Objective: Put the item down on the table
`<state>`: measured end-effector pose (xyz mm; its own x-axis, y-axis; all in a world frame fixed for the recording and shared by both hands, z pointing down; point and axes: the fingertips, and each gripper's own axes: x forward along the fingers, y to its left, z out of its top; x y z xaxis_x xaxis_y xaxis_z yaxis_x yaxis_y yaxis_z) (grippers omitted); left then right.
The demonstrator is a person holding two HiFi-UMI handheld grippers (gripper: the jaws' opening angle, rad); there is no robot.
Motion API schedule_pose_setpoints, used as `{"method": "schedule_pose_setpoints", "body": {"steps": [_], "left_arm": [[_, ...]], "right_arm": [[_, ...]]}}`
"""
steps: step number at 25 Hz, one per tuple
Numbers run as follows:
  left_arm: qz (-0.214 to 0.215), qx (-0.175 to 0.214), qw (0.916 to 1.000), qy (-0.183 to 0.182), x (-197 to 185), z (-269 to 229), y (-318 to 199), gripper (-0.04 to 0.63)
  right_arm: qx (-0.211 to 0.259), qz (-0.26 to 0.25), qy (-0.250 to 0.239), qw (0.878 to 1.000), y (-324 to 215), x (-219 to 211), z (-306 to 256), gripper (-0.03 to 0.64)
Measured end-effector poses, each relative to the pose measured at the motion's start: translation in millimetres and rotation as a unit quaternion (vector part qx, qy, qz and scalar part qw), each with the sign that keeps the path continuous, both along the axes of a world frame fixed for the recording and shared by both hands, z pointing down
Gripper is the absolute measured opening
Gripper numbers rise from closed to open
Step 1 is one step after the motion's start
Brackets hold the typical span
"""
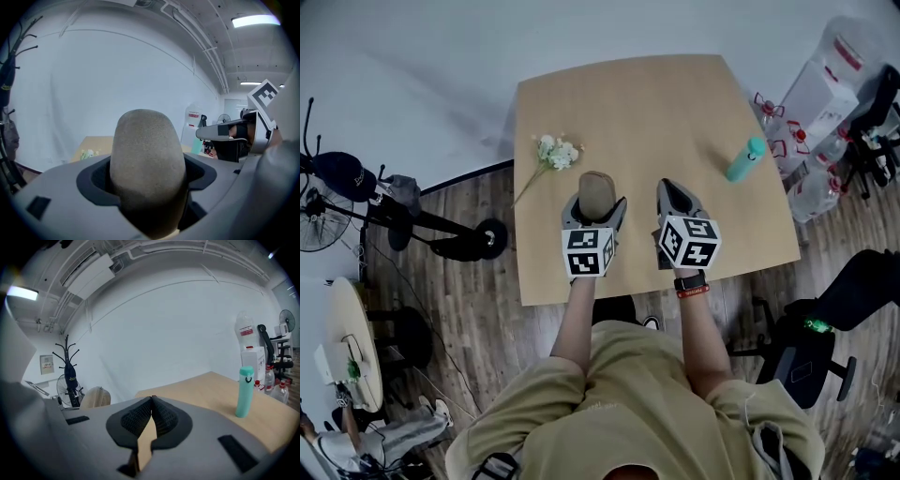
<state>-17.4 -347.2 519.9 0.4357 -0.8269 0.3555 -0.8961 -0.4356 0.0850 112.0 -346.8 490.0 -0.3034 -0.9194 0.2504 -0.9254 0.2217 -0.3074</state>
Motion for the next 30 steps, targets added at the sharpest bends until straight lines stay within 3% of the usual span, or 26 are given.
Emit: {"method": "schedule_pose_setpoints", "body": {"steps": [12, 18, 24, 30], "left_arm": [[-0.001, -0.051, 0.9986, -0.015, -16.6, 43.1, -77.6, 0.391], [0.022, -0.074, 0.9960, -0.044, -28.3, 71.9, -103.1, 0.391], [0.062, -0.088, 0.9913, -0.075, -30.1, 99.3, -123.5, 0.390], [0.141, -0.098, 0.9796, -0.105, -22.3, 127.1, -131.1, 0.390]], "right_arm": [[-0.038, 0.005, -0.008, 0.999, -74.5, -20.8, 37.7, 0.015], [-0.058, 0.006, -0.015, 0.998, -98.4, -35.3, 57.6, 0.015], [-0.074, 0.009, -0.018, 0.997, -112.5, -33.8, 74.6, 0.015], [-0.087, 0.013, -0.026, 0.996, -124.1, -31.3, 86.8, 0.015]]}}
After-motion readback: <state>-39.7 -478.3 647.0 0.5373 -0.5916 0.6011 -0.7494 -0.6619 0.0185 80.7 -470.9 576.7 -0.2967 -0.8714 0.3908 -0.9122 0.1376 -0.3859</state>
